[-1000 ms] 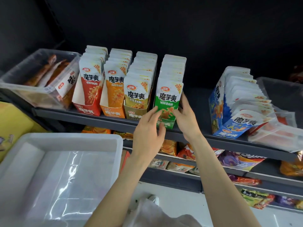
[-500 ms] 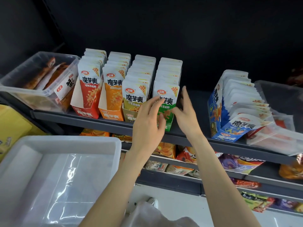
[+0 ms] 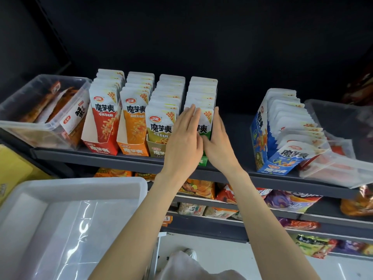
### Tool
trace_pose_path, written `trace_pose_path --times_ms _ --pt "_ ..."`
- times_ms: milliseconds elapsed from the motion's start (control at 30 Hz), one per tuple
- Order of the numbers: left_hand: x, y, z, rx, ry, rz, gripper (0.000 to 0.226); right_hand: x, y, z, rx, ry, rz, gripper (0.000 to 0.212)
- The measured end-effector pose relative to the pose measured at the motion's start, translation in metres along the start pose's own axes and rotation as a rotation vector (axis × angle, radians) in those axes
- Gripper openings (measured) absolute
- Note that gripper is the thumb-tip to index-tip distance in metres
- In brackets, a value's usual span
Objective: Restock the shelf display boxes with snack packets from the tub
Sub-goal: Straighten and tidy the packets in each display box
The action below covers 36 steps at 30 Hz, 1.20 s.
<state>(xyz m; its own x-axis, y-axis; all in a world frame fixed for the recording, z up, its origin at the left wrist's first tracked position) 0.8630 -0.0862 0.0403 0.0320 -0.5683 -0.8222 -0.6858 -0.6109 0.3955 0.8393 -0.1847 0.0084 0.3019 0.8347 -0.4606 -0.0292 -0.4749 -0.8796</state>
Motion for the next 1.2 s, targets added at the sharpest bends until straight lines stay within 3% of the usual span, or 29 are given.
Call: trace_pose_path --times_ms 367,1200 --pt "0.008 0.001 -0.016 0.084 -0.185 -0.193 0.063 -0.006 -0.001 0.005 0.024 0.029 0.041 0.072" --pt "0.005 0.001 -0.022 0.154 -0.055 -0.051 0.053 -0.007 -0.001 0.008 0.083 0.063 0.151 0.076"
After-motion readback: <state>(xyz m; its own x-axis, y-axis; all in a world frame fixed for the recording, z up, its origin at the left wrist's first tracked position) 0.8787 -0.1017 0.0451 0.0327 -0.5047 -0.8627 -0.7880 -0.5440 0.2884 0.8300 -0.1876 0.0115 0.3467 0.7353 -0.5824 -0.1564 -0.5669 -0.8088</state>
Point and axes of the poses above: each hand's wrist, its own z-axis away from the middle knuckle, its own x-axis out of the palm, y = z × x, the point moved 4 cm from there along -z, towards the middle knuckle, and after that the axes turned 6 degrees about -y, right-handed, at the moved point
